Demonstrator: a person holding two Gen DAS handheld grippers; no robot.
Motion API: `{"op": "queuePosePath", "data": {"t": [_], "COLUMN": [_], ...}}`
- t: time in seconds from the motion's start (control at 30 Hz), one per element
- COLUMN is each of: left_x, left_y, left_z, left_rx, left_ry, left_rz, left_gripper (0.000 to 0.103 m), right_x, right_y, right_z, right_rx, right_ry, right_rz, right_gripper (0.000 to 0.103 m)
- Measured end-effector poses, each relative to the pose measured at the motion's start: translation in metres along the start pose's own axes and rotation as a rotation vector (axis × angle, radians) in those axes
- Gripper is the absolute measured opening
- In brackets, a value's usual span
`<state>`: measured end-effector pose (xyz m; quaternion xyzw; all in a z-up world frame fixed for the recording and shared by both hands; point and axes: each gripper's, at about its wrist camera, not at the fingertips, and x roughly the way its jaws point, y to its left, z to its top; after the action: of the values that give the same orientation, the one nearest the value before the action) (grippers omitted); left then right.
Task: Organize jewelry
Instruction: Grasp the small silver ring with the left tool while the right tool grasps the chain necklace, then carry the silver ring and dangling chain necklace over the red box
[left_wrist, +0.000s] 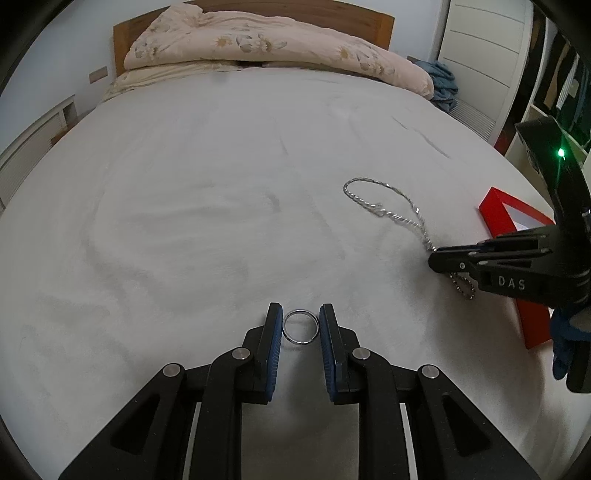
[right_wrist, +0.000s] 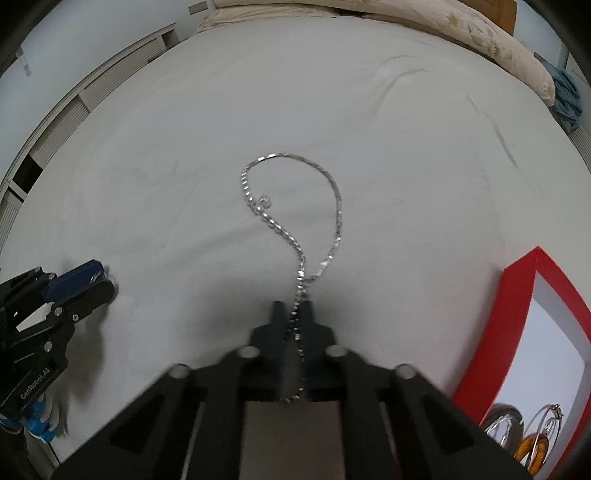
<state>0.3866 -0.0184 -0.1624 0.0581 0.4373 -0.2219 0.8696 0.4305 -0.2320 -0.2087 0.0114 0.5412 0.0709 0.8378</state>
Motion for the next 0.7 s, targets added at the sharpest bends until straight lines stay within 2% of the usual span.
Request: {"op": "queuePosePath", "data": {"t": [0.27,0.47,0.7], "left_x": [-0.022,-0.047,-0.095], "left_y": [-0.003,-0.013,-0.028], "left_z": [0.004,0.004,0.003], "left_rx": [-0.010,-0.011,-0.006], "left_ry": [-0.019,-0.043,-0.091], "left_rz": [0.011,0.017,0.024], "left_gripper": [0.020,0.020,0.020], "right_x": [-0.033,-0.088,-0.152], "right_y": [0.006,0.020,0.026], "right_z": [-0.016,-0.024,-0.027], "right_rx": [0.045,0.068,0.085], "right_ry": [-0.091,-0.180,-0.267], "right_rz": [0.057,0.104,0.135], "right_gripper": [0.004,0.004,0.002]}}
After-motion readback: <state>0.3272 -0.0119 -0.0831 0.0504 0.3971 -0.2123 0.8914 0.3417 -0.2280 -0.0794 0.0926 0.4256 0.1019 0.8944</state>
